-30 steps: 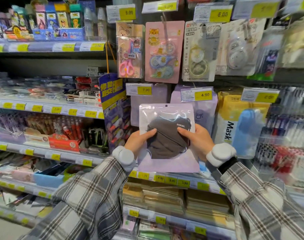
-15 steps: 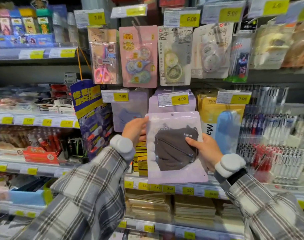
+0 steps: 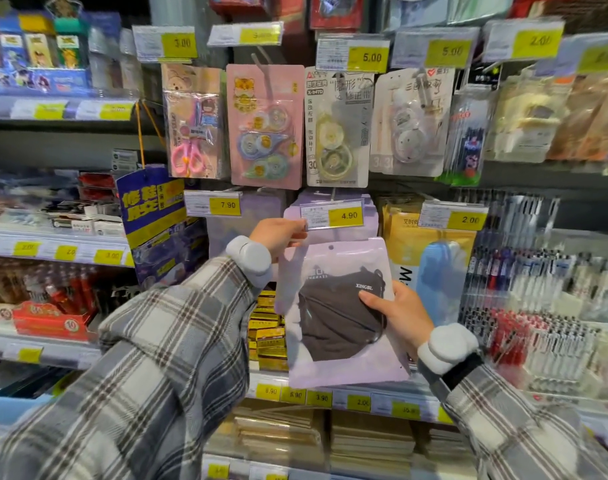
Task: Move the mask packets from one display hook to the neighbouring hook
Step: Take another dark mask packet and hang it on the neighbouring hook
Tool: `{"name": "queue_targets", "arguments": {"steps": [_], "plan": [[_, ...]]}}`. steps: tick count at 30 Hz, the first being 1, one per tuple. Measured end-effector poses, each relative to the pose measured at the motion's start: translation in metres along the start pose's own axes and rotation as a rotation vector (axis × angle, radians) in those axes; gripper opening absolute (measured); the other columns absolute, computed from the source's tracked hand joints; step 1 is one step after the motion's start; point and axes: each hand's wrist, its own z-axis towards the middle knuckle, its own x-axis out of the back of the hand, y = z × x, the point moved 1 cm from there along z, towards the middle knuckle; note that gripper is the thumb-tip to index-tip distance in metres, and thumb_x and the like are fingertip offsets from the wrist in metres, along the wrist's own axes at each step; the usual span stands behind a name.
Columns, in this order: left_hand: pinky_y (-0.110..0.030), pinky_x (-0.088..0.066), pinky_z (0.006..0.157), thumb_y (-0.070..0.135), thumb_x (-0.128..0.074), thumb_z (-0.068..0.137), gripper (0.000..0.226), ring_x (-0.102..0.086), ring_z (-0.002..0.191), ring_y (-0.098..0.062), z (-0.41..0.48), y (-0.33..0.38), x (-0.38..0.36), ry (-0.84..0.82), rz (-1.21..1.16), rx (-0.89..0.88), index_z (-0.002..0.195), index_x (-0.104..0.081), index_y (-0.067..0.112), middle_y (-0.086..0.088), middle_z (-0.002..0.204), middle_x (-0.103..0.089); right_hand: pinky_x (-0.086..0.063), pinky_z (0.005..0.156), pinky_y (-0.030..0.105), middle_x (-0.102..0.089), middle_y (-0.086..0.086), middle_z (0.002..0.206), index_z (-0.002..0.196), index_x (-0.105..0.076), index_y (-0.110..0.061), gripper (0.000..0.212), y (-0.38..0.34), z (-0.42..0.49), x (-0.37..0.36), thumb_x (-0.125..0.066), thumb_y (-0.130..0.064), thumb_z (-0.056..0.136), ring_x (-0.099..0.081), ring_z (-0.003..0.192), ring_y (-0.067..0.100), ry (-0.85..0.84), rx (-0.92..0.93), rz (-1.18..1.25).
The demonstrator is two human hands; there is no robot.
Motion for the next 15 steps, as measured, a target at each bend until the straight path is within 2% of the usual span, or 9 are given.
{"name": "queue_targets", "arguments": {"steps": [2, 3, 6, 8, 12, 15], "plan": [[-0.009, -0.045, 0.049, 0.026, -0.058, 0.089, 0.032, -0.061, 0.075, -0.01, -0.002, 0.0, 0.002, -0.005, 0.043, -0.038, 0.107, -0.065, 0.001, -0.008, 0.094, -0.065, -0.054, 0.065, 0.012, -0.069, 0.0, 0.094, 0.107, -0.063, -0.012, 0.025, -0.001, 0.0, -0.001, -0.067, -0.012, 0.082, -0.065, 0.082, 0.008, 0.005, 0.002, 0.009], [-0.009, -0.045, 0.049, 0.025, -0.058, 0.089, 0.034, -0.06, 0.08, -0.014, -0.003, 0.001, 0.003, -0.009, 0.065, -0.062, 0.109, -0.065, -0.001, -0.009, 0.097, -0.064, -0.055, 0.07, 0.016, -0.07, 0.002, 0.096, 0.107, -0.063, -0.012, 0.026, -0.001, 0.001, -0.001, -0.068, -0.012, 0.082, -0.065, 0.084, 0.01, 0.013, 0.007, 0.007], [-0.002, -0.038, 0.038, 0.021, -0.057, 0.09, 0.034, -0.055, 0.072, -0.012, -0.008, 0.011, 0.005, 0.008, 0.09, -0.102, 0.11, -0.063, -0.005, -0.008, 0.097, -0.061, -0.052, 0.087, 0.033, -0.071, 0.006, 0.104, 0.109, -0.065, -0.011, 0.028, -0.003, 0.002, -0.005, -0.069, -0.014, 0.081, -0.067, 0.095, 0.019, 0.033, 0.02, -0.009], [-0.001, -0.036, 0.037, 0.021, -0.056, 0.09, 0.035, -0.053, 0.071, -0.011, -0.009, 0.02, 0.006, 0.023, 0.103, -0.11, 0.111, -0.063, -0.006, -0.006, 0.098, -0.061, -0.051, 0.09, 0.035, -0.07, 0.006, 0.104, 0.107, -0.064, -0.013, 0.026, -0.006, 0.002, -0.008, -0.068, -0.013, 0.082, -0.066, 0.097, 0.021, 0.037, 0.048, -0.019], [-0.001, -0.034, 0.037, 0.024, -0.052, 0.092, 0.034, -0.048, 0.064, -0.006, -0.009, 0.033, 0.007, 0.048, 0.14, -0.122, 0.107, -0.066, -0.003, -0.002, 0.091, -0.062, -0.052, 0.086, 0.03, -0.068, 0.004, 0.104, 0.11, -0.062, -0.012, 0.029, -0.015, 0.006, -0.013, -0.068, -0.013, 0.082, -0.065, 0.098, 0.02, 0.077, 0.107, -0.027], [-0.015, -0.041, 0.057, 0.031, -0.053, 0.09, 0.028, -0.047, 0.066, -0.009, -0.007, 0.036, 0.01, 0.064, 0.202, -0.126, 0.096, -0.071, 0.01, -0.002, 0.093, -0.063, -0.049, 0.072, 0.012, -0.067, 0.002, 0.103, 0.112, -0.06, -0.011, 0.03, -0.023, 0.01, -0.016, -0.067, -0.013, 0.082, -0.063, 0.093, 0.016, 0.081, 0.151, -0.073]]}}
